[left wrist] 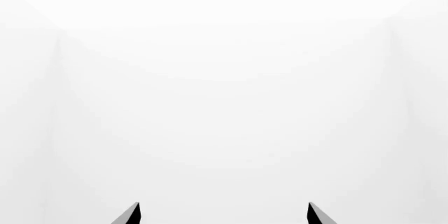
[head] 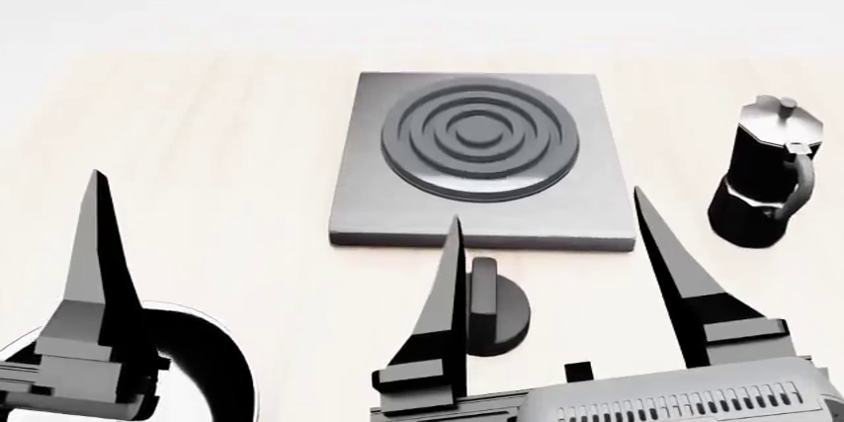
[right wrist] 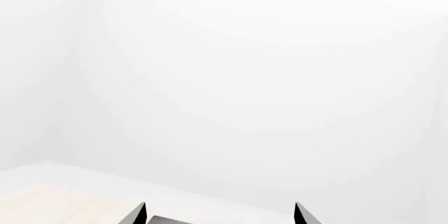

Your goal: Turn on the stove.

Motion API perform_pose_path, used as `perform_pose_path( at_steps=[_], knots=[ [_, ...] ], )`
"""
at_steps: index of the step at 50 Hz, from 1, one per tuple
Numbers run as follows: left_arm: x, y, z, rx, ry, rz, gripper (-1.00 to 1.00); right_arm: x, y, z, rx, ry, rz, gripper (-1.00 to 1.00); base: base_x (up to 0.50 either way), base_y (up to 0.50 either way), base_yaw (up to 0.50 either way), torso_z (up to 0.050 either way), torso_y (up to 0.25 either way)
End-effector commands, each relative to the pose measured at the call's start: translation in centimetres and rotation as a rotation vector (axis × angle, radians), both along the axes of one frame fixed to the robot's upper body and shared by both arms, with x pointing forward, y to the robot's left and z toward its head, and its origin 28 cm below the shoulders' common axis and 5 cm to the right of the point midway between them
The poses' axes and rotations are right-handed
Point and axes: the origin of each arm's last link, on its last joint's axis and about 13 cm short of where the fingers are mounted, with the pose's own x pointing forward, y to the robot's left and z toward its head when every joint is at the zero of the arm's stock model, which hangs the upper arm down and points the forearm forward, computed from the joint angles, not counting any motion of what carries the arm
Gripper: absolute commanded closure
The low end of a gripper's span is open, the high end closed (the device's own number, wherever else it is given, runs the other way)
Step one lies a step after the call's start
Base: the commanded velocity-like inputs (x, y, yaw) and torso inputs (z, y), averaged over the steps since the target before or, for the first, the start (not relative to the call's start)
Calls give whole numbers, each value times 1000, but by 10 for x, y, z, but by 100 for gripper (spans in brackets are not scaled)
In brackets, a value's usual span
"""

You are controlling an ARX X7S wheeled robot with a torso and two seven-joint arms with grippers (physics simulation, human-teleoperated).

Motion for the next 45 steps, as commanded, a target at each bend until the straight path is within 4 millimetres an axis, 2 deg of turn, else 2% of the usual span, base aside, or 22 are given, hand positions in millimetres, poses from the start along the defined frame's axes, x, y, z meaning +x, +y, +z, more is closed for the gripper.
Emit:
perform_pose_path(
  at_steps=[1, 37, 45],
  knots=[
    [0, 0, 0, 0, 0, -1, -100, 0, 0, 0, 0, 1, 1, -100, 148, 0, 0, 0, 0],
    [0, 0, 0, -1, -1, 5, -100, 0, 0, 0, 2, 6, -8, -100, 151, 0, 0, 0, 0],
    [1, 0, -1, 1, 1, 1, -100, 3, -1, -4, 7, 24, -9, -100, 7, 0, 0, 0, 0]
  ],
)
